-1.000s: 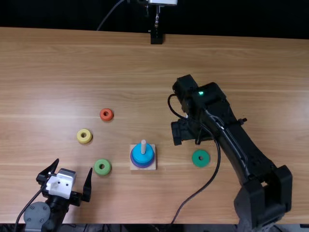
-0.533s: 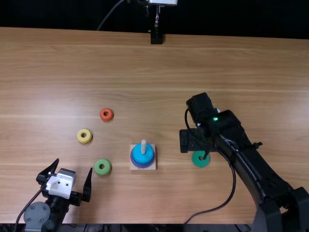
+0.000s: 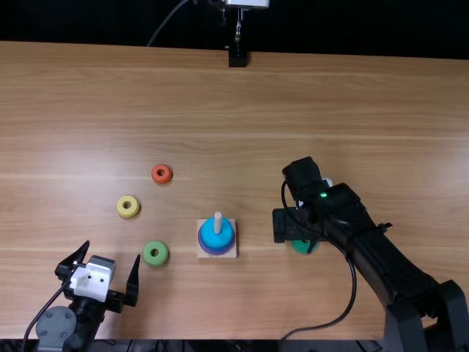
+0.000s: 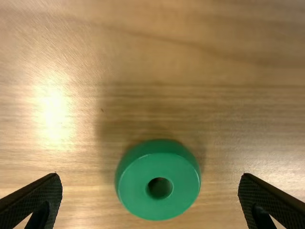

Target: Build the Hanoi tower: stack the rings onto the peg from bottom to top in this color order: purple, dark blue, light blue, dark green, light green, yellow, orange.

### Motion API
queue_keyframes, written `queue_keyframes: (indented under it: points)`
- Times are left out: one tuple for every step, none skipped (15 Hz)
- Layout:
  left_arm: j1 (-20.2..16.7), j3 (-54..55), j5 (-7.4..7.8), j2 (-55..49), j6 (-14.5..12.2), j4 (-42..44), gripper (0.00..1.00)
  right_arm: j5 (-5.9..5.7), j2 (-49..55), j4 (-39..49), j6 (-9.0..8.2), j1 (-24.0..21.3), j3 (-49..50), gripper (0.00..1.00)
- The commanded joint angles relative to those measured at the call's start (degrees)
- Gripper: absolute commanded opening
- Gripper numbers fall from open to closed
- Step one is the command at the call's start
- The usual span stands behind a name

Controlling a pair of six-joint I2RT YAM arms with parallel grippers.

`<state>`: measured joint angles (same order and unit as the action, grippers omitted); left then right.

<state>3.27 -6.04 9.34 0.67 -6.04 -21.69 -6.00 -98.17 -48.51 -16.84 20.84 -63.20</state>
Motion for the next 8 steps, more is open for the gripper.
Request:
queue_keyframes:
  points:
    - [-0.4,6.0,0.57,-0.7,-0.8,-4.4,1.00,-0.33,1.8,0.8,-0.88,-0.4,2.2,1.00]
    - [-0.4,6.0,0.57,-0.7,-0.8,-4.4,1.00,-0.33,1.8,1.2,-0.88,-0.4,3.0,1.00]
    - [-0.4,6.0,0.57,-0.7,-0.8,-4.4,1.00,-0.33,1.8,1.7,-0.88,-1.0,3.5,1.00]
    - [-0.4,6.0,0.57,-0.7,-0.8,-4.4,1.00,-0.12,1.8,2.7,-0.88,-1.3,4.0,1.00]
    - [-0.4,6.0,0.57,-0.7,-0.8,-4.4,1.00,0.73,1.8,4.0,-0.88,-1.4,4.6,1.00]
    - [-0.4,6.0,0.57,-0.7,-0.8,-4.4,1.00,2.31,1.7,5.3,-0.88,-1.7,4.9,1.00]
    - [-0.4,6.0,0.57,-0.7,-0.8,-4.4,1.00,3.89,1.7,6.3,-0.88,-2.5,5.2,1.00]
    - [-0.4,6.0,0.57,-0.7,-0.8,-4.4,1.00,5.16,1.7,6.7,-0.88,-2.9,5.3,1.00]
